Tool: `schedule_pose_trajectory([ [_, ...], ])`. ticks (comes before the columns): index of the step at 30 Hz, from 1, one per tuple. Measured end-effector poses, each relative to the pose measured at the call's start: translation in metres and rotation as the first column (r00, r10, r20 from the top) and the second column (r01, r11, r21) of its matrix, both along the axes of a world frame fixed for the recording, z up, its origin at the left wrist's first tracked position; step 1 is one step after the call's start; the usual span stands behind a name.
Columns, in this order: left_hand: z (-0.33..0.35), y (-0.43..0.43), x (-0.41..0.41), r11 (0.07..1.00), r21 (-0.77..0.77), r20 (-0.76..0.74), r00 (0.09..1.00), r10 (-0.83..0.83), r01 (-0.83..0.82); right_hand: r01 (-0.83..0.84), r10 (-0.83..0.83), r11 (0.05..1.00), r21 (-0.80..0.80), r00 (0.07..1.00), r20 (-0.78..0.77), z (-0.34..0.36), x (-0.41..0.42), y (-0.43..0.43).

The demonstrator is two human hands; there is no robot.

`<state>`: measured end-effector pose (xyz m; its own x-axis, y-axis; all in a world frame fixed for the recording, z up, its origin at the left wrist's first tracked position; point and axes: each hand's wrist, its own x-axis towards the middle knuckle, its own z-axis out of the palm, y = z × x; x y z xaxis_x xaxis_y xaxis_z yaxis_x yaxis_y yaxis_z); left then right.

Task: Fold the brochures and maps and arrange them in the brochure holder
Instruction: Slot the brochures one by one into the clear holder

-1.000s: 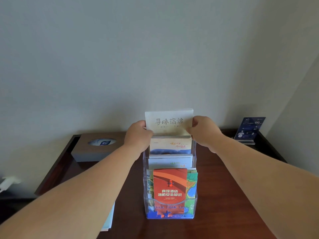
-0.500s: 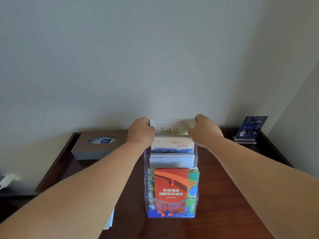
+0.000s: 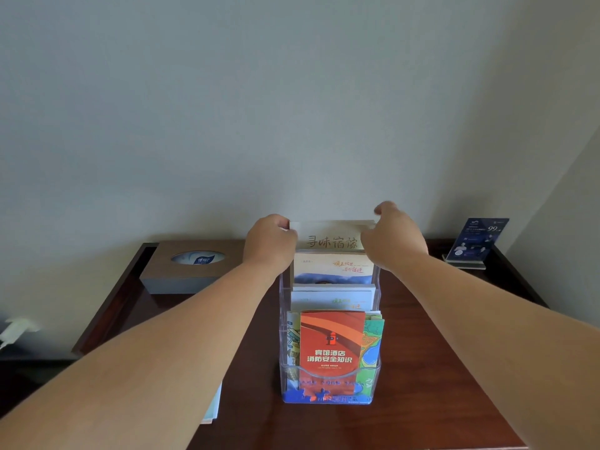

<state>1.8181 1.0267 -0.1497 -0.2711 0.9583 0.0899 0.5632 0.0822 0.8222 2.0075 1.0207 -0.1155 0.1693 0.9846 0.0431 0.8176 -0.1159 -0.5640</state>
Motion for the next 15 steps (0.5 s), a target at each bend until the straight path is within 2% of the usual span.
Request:
schedule_pose_trajectory([
  [4, 0.004, -0.004, -0.029, 0.994, 0.035, 0.048, 0.994, 0.098, -0.100, -0.105, 0.104, 0.925, 0.364, 0.994, 0.023, 0.024, -0.039, -0.017],
  [6, -0.001, -0.010, -0.054, 0.989, 0.015, 0.020, 0.989, 0.150, -0.150, -0.195, 0.217, 0.866, 0.461, 0.976, 0.004, 0.034, -0.072, -0.029],
  [8, -0.012, -0.019, -0.083, 0.982, -0.043, -0.021, 0.982, 0.185, -0.186, -0.297, 0.349, 0.831, 0.470, 0.937, -0.023, 0.032, -0.108, -0.043],
  [11, -0.043, -0.038, -0.127, 0.964, -0.178, -0.116, 0.977, 0.177, -0.196, -0.439, 0.479, 0.847, 0.300, 0.875, -0.069, 0.004, -0.157, -0.061],
  [15, -0.095, -0.067, -0.173, 0.922, -0.332, -0.138, 0.977, 0.164, -0.201, -0.494, 0.472, 0.858, -0.140, 0.866, -0.167, -0.060, -0.204, -0.068],
])
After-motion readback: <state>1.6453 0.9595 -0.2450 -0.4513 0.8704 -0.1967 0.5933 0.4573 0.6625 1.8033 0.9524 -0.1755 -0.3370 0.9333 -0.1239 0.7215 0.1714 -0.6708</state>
